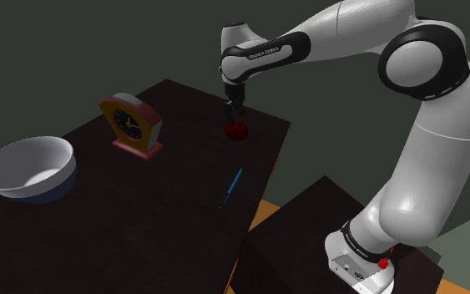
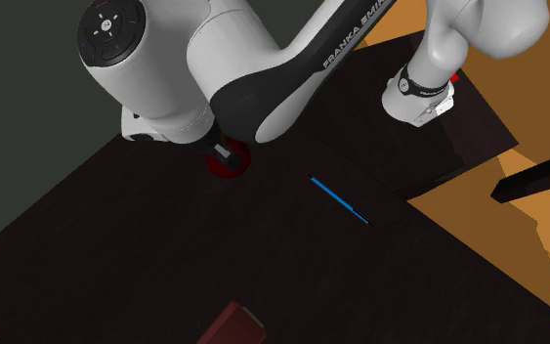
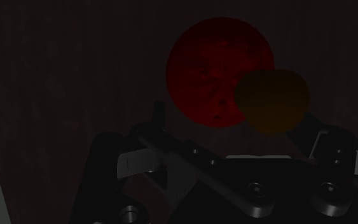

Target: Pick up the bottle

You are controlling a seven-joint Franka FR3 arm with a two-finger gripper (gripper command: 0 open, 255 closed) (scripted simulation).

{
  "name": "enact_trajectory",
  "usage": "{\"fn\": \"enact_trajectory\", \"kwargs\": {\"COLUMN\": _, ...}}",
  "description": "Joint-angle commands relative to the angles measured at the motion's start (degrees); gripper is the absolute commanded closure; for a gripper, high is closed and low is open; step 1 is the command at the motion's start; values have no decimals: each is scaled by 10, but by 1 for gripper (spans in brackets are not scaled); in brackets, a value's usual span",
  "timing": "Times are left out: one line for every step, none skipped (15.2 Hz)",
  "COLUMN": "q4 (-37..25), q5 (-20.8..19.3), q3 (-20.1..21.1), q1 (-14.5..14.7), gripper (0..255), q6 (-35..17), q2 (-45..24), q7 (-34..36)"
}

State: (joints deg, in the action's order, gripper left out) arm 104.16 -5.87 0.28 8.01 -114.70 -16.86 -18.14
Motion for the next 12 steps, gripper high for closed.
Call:
{"fn": "enact_trajectory", "kwargs": {"q4": 1, "q5": 0, "q3": 0, "q1": 0, "gripper": 255, "q6": -3, "q2": -1, "q7": 0}}
{"fn": "enact_trajectory", "kwargs": {"q4": 1, "q5": 0, "q3": 0, "q1": 0, "gripper": 255, "q6": -3, "q2": -1, "q7": 0}}
{"fn": "enact_trajectory", "kwargs": {"q4": 2, "q5": 0, "q3": 0, "q1": 0, "gripper": 255, "q6": -3, "q2": -1, "q7": 0}}
{"fn": "enact_trajectory", "kwargs": {"q4": 2, "q5": 0, "q3": 0, "q1": 0, "gripper": 255, "q6": -3, "q2": -1, "q7": 0}}
{"fn": "enact_trajectory", "kwargs": {"q4": 2, "q5": 0, "q3": 0, "q1": 0, "gripper": 255, "q6": -3, "q2": -1, "q7": 0}}
{"fn": "enact_trajectory", "kwargs": {"q4": 2, "q5": 0, "q3": 0, "q1": 0, "gripper": 255, "q6": -3, "q2": -1, "q7": 0}}
{"fn": "enact_trajectory", "kwargs": {"q4": 2, "q5": 0, "q3": 0, "q1": 0, "gripper": 255, "q6": -3, "q2": -1, "q7": 0}}
{"fn": "enact_trajectory", "kwargs": {"q4": 2, "q5": 0, "q3": 0, "q1": 0, "gripper": 255, "q6": -3, "q2": -1, "q7": 0}}
{"fn": "enact_trajectory", "kwargs": {"q4": 2, "q5": 0, "q3": 0, "q1": 0, "gripper": 255, "q6": -3, "q2": -1, "q7": 0}}
{"fn": "enact_trajectory", "kwargs": {"q4": 1, "q5": 0, "q3": 0, "q1": 0, "gripper": 255, "q6": -3, "q2": -1, "q7": 0}}
{"fn": "enact_trajectory", "kwargs": {"q4": -2, "q5": 0, "q3": 0, "q1": 0, "gripper": 255, "q6": 4, "q2": 2, "q7": -1}}
{"fn": "enact_trajectory", "kwargs": {"q4": -6, "q5": 0, "q3": 0, "q1": 0, "gripper": 255, "q6": 11, "q2": 5, "q7": -1}}
